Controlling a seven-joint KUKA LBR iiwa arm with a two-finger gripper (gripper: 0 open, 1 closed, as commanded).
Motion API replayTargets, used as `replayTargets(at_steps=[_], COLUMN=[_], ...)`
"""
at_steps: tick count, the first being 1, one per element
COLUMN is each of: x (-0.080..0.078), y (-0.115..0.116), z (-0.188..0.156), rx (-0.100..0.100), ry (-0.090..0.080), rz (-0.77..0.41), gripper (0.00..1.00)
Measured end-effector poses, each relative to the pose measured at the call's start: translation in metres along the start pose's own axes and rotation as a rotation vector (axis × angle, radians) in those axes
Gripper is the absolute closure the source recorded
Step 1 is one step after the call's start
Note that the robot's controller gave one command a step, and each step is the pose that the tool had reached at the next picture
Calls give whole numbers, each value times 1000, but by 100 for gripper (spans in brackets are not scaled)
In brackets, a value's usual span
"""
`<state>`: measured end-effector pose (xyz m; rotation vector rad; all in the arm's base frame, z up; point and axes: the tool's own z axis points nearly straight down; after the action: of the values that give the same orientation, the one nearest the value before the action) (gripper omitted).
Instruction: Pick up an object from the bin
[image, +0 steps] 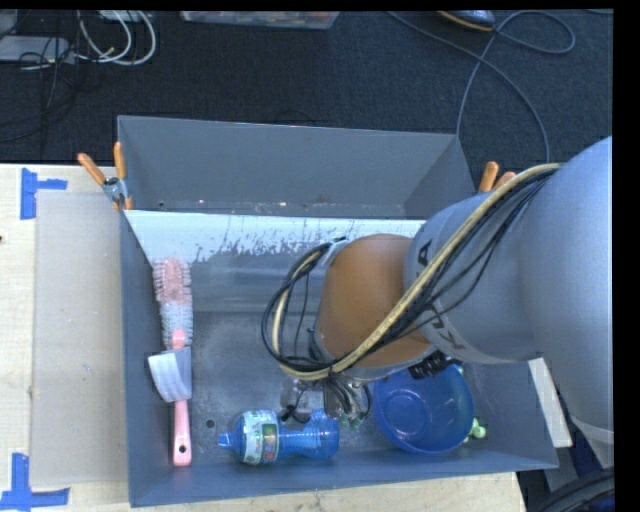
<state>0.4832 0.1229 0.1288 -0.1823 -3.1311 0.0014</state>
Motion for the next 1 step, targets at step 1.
replayTargets(at_steps=[1], x=[9], y=[36], z=[44], rx=[-4], ry=[-13], rz=[-343], gripper=[0])
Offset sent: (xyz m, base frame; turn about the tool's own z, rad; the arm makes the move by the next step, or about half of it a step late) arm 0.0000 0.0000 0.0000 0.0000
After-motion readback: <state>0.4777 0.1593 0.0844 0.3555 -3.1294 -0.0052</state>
